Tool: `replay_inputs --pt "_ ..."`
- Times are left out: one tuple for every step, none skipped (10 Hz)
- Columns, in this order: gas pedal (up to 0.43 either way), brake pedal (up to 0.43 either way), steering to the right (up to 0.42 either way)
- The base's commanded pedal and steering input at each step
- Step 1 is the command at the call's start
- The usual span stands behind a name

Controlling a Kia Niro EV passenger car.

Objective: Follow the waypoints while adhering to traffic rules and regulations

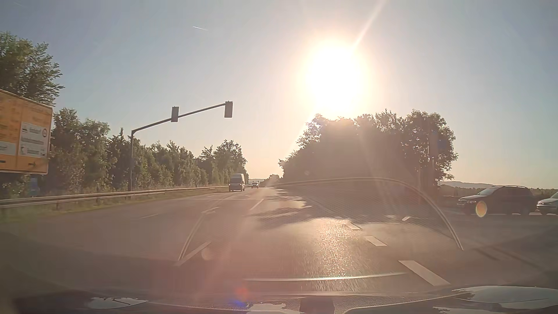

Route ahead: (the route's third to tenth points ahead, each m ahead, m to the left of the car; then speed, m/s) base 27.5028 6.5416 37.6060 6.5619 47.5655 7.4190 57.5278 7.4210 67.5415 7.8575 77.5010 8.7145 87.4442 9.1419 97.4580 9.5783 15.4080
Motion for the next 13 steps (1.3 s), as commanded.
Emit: replay_inputs --pt "0.150 0.000 -0.008" --pt "0.150 0.000 -0.008" --pt "0.138 0.000 -0.008" --pt "0.138 0.000 -0.007" --pt "0.138 0.000 -0.007" --pt "0.138 0.000 -0.007" --pt "0.138 0.000 -0.006" --pt "0.138 0.000 -0.006" --pt "0.138 0.000 -0.006" --pt "0.138 0.000 -0.006" --pt "0.138 0.000 -0.006" --pt "0.138 0.000 -0.005" --pt "0.138 0.000 -0.005"
